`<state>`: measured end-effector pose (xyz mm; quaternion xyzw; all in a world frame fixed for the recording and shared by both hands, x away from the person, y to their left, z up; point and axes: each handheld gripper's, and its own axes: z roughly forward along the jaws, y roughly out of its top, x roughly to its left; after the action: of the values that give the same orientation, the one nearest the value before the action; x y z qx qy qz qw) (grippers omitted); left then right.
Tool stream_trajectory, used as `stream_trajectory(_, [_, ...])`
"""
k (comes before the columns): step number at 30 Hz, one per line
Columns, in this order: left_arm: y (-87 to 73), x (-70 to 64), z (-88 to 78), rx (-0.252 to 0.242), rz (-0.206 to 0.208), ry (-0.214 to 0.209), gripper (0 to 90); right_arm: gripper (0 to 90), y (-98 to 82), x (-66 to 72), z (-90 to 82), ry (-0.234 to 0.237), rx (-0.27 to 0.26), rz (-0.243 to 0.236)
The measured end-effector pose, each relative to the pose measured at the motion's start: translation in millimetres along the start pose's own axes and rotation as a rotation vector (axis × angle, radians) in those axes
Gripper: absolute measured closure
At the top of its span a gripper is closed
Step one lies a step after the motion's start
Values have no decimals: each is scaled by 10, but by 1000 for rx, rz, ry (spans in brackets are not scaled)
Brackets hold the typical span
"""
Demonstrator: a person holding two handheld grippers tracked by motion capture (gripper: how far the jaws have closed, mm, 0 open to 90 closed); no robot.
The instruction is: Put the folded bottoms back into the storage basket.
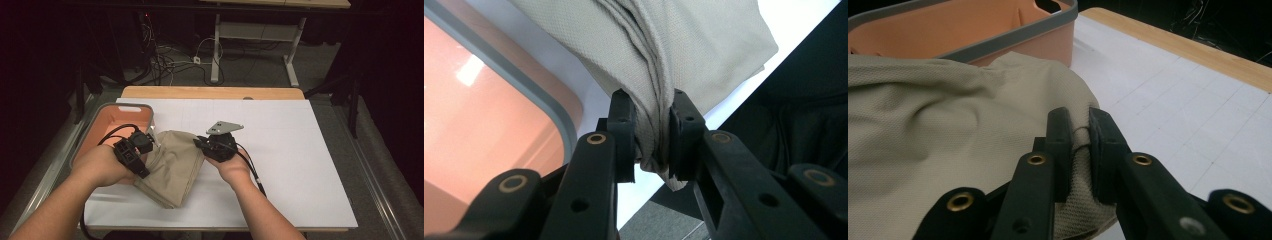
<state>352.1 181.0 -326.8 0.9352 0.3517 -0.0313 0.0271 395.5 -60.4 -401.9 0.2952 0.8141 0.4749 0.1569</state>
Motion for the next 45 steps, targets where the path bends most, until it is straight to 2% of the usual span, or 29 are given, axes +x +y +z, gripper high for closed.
stream_trajectory(12, [7, 10, -109, -6, 9, -15, 745, 814, 143, -3, -72, -9, -21, -14])
stream_trajectory(21, [-5, 65, -262, -15, 8, -1, 747, 814, 332, 23, -122, -20, -44, -38])
stream_trajectory(28, [-10, 89, -384, -3, 7, 17, 747, 814, 495, 62, -102, -28, -52, -53])
stream_trajectory(35, [-62, 121, -526, -3, 7, 26, 748, 814, 651, 116, -113, -27, -70, -71])
stream_trajectory(45, [-200, 195, -606, -9, -15, 28, 748, 814, 764, 190, -39, -21, -68, -97])
